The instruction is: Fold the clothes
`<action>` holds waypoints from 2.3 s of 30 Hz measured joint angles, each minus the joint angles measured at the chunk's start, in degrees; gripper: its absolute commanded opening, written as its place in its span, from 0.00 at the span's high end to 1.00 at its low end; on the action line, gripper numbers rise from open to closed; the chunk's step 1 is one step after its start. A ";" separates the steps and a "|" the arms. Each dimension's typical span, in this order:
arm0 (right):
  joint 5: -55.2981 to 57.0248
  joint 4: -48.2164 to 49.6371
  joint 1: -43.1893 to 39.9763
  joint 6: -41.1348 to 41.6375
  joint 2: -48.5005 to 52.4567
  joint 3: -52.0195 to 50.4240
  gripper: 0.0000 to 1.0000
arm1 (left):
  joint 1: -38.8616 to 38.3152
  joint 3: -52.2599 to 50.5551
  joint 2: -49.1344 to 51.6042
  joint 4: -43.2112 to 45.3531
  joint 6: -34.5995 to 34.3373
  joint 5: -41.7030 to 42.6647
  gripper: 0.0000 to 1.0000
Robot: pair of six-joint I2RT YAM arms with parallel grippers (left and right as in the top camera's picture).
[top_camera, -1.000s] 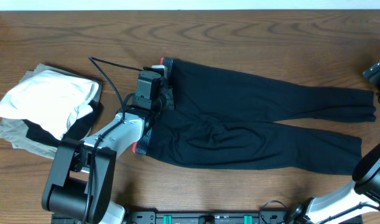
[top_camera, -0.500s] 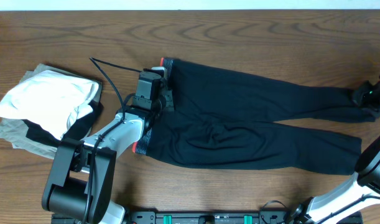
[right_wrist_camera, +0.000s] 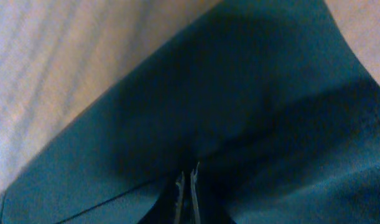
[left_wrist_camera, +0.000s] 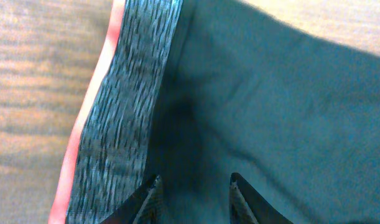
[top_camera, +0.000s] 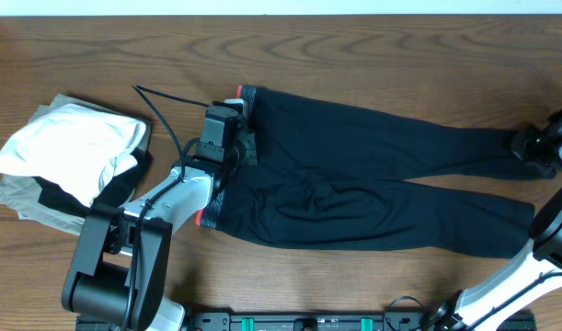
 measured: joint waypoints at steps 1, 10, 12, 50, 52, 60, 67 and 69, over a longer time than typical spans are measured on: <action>-0.31 1.33 0.02 -0.09 0.33 0.11 0.87 | 0.00 0.00 0.00 0.61 0.00 0.00 0.63; -3.37 11.93 1.60 -0.50 2.47 0.37 0.66 | 0.00 0.00 0.00 4.42 0.00 0.00 0.61; -4.61 12.59 2.14 -0.61 2.64 0.37 0.64 | 0.00 0.00 0.00 4.87 0.00 0.00 0.60; -1.49 -36.54 -4.55 3.54 -34.91 -14.64 0.01 | 0.00 0.24 -23.17 -53.90 -0.96 1.36 0.32; -2.27 -33.64 -5.07 4.39 -34.91 -19.12 0.01 | 0.00 0.22 -23.17 -55.25 -1.73 1.38 0.32; -3.63 -21.16 -5.27 9.77 -34.71 -35.01 0.01 | 0.00 -2.64 -23.17 -54.99 -3.02 1.42 0.31; -3.43 -18.93 -5.27 11.34 -34.69 -38.27 0.01 | 0.00 -8.48 -23.17 -46.97 -3.08 1.53 0.31; -2.69 -18.75 -5.27 11.39 -34.69 -38.27 0.01 | 0.00 -10.23 -23.17 -44.85 -3.10 1.55 0.32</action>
